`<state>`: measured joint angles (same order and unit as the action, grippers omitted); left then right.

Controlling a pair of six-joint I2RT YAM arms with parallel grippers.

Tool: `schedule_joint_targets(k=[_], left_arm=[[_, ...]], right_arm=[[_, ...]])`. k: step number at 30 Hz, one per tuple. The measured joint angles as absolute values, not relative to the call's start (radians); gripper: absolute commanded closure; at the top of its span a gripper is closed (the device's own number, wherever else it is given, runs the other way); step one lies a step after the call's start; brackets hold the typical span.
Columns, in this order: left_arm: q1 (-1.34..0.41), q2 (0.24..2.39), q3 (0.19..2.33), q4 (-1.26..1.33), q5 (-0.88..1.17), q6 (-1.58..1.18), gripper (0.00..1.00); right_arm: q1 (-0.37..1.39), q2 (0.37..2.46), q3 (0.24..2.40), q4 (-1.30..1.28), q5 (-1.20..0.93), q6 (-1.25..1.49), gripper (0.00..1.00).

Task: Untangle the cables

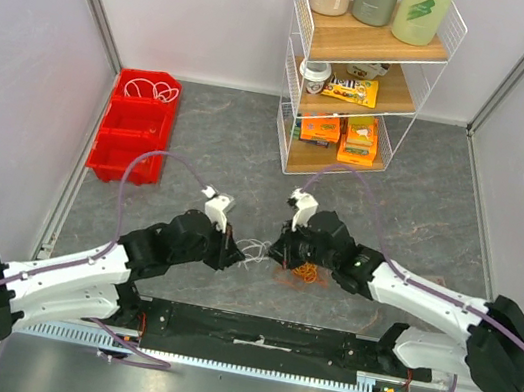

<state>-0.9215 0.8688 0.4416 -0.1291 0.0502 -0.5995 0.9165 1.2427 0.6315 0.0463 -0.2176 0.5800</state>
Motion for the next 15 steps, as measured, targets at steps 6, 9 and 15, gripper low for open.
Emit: schedule_joint_targets(k=[6,9,15], left_arm=[[-0.941,0.721,0.443,-0.167,-0.184,-0.847,0.98],[-0.945,0.657,0.435,-0.187,-0.233,-0.884,0.98],[-0.937,0.573,0.429,-0.27,-0.314,-0.888,0.98]], right_arm=[[0.969,1.149,0.629,0.042,0.117,0.814,1.0],[1.008,1.201,0.657,0.036,0.249,0.879,0.97],[1.037,1.359,0.7,-0.064,0.533,0.911,0.92]])
